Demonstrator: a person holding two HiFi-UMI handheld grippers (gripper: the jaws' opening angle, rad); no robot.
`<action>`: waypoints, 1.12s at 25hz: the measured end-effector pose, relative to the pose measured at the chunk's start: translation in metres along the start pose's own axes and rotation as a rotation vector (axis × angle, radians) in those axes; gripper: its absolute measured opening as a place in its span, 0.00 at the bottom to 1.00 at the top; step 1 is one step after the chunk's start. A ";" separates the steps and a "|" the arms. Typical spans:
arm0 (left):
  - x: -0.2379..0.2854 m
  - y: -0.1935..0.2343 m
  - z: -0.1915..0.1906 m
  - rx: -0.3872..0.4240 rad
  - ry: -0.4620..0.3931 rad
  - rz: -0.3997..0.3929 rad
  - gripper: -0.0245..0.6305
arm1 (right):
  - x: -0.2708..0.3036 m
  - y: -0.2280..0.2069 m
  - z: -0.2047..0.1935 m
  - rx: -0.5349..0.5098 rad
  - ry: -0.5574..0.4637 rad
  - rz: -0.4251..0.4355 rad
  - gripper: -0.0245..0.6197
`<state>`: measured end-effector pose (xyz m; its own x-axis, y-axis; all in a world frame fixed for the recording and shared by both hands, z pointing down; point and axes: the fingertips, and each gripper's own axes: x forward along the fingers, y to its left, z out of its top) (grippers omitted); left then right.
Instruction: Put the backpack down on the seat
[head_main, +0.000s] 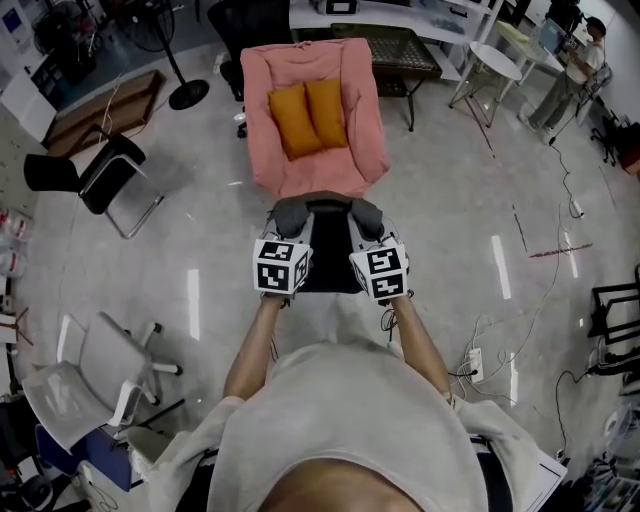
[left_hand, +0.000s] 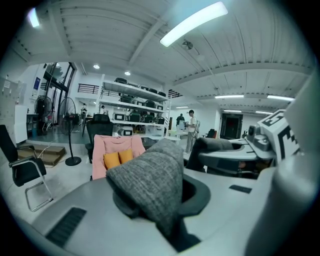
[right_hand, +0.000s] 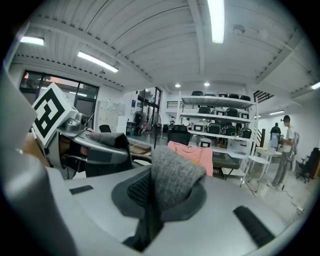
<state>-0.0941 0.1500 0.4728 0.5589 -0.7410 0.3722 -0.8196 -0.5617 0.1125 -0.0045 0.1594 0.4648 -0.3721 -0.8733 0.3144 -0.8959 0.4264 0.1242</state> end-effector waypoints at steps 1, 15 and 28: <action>0.008 0.003 0.002 -0.001 0.001 0.002 0.10 | 0.008 -0.006 0.001 0.002 -0.001 0.002 0.07; 0.143 0.055 0.072 -0.032 0.003 0.067 0.10 | 0.131 -0.113 0.035 0.017 -0.018 0.079 0.07; 0.254 0.086 0.121 -0.063 0.007 0.140 0.10 | 0.224 -0.204 0.055 -0.003 -0.028 0.160 0.07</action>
<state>-0.0078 -0.1310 0.4652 0.4378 -0.8076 0.3951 -0.8959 -0.4286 0.1167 0.0812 -0.1363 0.4585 -0.5164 -0.8005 0.3043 -0.8242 0.5610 0.0773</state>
